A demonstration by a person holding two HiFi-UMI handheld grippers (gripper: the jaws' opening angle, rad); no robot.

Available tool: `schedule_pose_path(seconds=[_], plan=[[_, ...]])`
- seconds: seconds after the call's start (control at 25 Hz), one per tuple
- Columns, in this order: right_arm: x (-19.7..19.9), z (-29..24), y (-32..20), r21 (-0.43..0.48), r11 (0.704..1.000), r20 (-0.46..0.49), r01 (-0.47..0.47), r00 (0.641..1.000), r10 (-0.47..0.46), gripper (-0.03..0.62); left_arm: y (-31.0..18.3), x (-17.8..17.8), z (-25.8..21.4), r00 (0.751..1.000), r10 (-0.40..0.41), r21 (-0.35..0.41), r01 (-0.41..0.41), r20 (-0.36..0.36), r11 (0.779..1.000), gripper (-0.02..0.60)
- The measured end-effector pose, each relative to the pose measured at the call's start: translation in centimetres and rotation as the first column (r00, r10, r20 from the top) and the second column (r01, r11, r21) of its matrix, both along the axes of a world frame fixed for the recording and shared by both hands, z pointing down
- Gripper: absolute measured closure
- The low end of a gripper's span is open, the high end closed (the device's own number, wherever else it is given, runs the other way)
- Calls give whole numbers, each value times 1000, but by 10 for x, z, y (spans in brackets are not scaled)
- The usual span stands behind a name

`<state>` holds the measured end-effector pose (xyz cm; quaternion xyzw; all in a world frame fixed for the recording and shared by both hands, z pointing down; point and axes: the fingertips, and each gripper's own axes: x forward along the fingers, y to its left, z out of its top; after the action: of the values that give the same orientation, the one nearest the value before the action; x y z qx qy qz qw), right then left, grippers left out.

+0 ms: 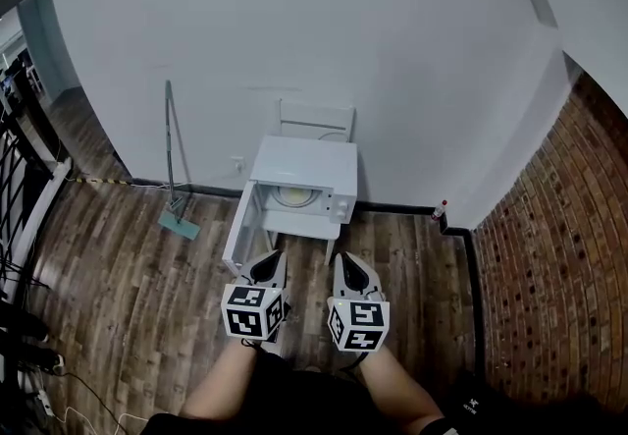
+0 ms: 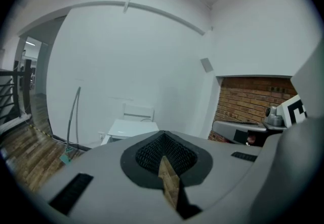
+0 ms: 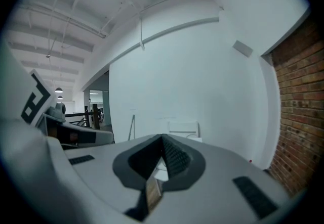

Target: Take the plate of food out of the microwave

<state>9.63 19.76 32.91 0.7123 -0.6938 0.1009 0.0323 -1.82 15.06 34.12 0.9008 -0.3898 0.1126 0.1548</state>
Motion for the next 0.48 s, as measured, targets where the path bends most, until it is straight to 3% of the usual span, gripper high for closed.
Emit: schedule_pose_path(seconds=[0.48], plan=[[47, 16, -63, -29, 999, -14, -27, 1000, 27, 588, -76, 49, 11, 999, 32, -5, -32, -16, 999, 584]])
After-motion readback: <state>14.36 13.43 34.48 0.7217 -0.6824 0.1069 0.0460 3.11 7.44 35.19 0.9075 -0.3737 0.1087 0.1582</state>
